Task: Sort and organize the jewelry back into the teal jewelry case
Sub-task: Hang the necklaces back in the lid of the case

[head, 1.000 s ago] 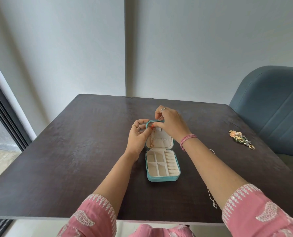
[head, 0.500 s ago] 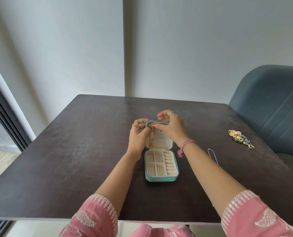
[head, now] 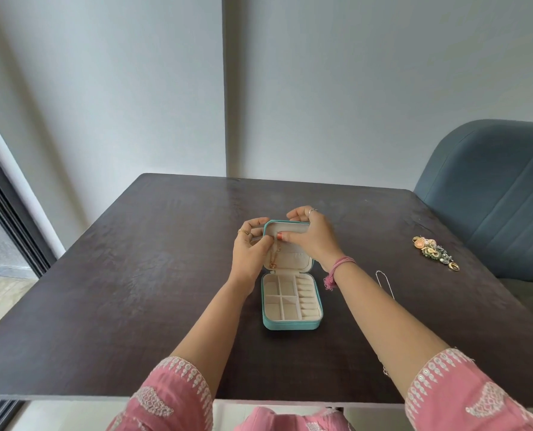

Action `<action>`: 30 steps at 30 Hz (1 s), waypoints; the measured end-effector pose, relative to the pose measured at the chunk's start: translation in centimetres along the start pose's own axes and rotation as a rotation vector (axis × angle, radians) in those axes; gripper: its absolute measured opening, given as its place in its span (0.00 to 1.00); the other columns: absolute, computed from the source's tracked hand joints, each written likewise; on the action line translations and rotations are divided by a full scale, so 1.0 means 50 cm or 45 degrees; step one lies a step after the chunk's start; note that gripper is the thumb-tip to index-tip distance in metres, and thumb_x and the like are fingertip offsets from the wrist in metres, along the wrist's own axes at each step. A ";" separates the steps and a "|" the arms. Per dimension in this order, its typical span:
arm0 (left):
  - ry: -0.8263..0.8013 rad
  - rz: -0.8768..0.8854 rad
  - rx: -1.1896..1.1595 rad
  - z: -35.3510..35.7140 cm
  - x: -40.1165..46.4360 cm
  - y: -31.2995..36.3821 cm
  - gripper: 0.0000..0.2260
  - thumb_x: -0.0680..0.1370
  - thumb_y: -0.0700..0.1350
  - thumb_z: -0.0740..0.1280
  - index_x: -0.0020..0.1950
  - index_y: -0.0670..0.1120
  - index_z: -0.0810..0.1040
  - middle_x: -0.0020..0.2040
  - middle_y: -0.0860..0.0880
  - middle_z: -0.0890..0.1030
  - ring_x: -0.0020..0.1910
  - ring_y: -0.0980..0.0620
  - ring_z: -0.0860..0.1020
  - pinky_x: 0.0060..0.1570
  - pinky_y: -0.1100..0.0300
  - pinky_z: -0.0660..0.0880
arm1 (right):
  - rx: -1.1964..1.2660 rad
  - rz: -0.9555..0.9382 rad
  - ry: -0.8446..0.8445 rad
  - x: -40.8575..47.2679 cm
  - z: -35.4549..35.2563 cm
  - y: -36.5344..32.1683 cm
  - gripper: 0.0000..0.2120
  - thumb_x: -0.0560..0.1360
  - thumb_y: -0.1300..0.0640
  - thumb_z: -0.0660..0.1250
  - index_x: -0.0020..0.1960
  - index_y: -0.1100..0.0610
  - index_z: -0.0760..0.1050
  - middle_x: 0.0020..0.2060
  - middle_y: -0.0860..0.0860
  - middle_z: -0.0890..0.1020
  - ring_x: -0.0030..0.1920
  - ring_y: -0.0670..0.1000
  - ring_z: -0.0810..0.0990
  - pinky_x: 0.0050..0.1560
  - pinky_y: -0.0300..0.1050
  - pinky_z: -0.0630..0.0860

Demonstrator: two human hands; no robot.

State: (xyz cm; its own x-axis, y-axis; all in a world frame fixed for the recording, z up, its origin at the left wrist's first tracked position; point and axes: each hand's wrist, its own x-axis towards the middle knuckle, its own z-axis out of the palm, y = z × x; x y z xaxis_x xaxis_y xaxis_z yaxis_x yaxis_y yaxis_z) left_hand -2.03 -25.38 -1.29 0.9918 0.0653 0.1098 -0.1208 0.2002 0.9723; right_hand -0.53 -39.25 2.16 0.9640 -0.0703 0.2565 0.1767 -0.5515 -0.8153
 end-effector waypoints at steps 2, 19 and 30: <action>-0.002 -0.002 -0.004 -0.002 -0.004 -0.002 0.13 0.76 0.35 0.65 0.55 0.52 0.75 0.52 0.45 0.82 0.46 0.52 0.81 0.41 0.59 0.80 | 0.000 -0.012 0.015 -0.004 0.002 0.004 0.19 0.65 0.55 0.79 0.52 0.51 0.76 0.50 0.49 0.79 0.50 0.47 0.77 0.50 0.40 0.76; 0.008 -0.223 -0.291 0.006 -0.052 -0.001 0.18 0.81 0.43 0.56 0.46 0.54 0.85 0.49 0.52 0.84 0.48 0.54 0.81 0.48 0.58 0.76 | 0.489 0.303 0.341 -0.048 0.035 0.029 0.25 0.78 0.54 0.65 0.71 0.59 0.63 0.67 0.54 0.72 0.65 0.50 0.73 0.63 0.42 0.69; 0.147 -0.253 -0.535 0.008 -0.087 -0.018 0.08 0.81 0.45 0.59 0.44 0.48 0.75 0.45 0.52 0.78 0.46 0.55 0.76 0.44 0.63 0.75 | 0.914 0.544 0.273 -0.109 0.037 0.084 0.20 0.81 0.49 0.58 0.71 0.53 0.66 0.68 0.51 0.73 0.67 0.50 0.72 0.70 0.51 0.67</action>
State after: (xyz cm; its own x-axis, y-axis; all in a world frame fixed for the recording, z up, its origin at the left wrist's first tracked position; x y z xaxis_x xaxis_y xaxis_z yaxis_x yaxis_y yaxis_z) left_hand -6.21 -26.24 -2.57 0.9892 0.0894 -0.1164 0.0405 0.5959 0.8020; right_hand -4.69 -39.65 -3.62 0.9309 -0.3470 -0.1138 -0.0403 0.2122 -0.9764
